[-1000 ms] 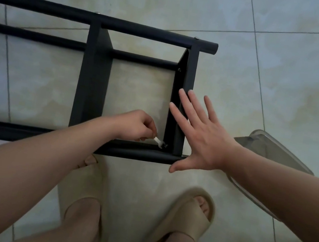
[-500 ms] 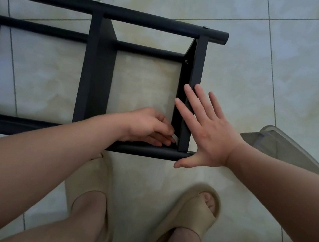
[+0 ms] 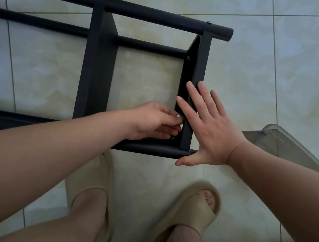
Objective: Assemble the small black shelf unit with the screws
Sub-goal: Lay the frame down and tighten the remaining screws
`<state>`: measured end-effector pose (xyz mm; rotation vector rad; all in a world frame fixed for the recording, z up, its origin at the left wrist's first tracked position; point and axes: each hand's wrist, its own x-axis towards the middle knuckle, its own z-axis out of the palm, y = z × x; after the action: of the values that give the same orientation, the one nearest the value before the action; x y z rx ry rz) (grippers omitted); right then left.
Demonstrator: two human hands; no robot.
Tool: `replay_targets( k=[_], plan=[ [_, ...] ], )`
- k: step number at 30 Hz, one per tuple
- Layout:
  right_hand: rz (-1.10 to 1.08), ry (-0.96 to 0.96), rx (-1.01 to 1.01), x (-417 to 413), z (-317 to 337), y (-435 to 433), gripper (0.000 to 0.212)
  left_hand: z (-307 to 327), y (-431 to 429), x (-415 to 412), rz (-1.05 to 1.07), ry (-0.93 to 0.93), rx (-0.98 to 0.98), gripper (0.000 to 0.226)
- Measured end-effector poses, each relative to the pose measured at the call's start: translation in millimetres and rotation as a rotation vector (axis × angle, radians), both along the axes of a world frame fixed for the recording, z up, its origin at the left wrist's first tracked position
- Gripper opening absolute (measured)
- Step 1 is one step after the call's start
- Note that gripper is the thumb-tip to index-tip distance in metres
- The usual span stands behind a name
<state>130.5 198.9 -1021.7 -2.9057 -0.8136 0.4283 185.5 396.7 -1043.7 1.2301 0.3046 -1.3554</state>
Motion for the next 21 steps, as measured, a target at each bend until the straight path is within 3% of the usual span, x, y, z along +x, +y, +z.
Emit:
replay_targets(
  k=[6, 12, 21],
  plan=[
    [0.001, -0.003, -0.008, 0.1, -0.1, -0.3, 0.136, 2.0, 2.6, -0.6, 0.003, -0.038, 0.025, 0.008],
    [0.001, 0.007, -0.005, 0.1, 0.9, -0.1, 0.135, 3.1, 4.3, -2.9, -0.043, -0.203, 0.081, 0.008],
    [-0.005, 0.018, -0.004, 0.4, 2.0, 0.5, 0.136, 9.1, 3.8, -1.9, -0.110, -0.246, 0.083, 0.011]
  ],
)
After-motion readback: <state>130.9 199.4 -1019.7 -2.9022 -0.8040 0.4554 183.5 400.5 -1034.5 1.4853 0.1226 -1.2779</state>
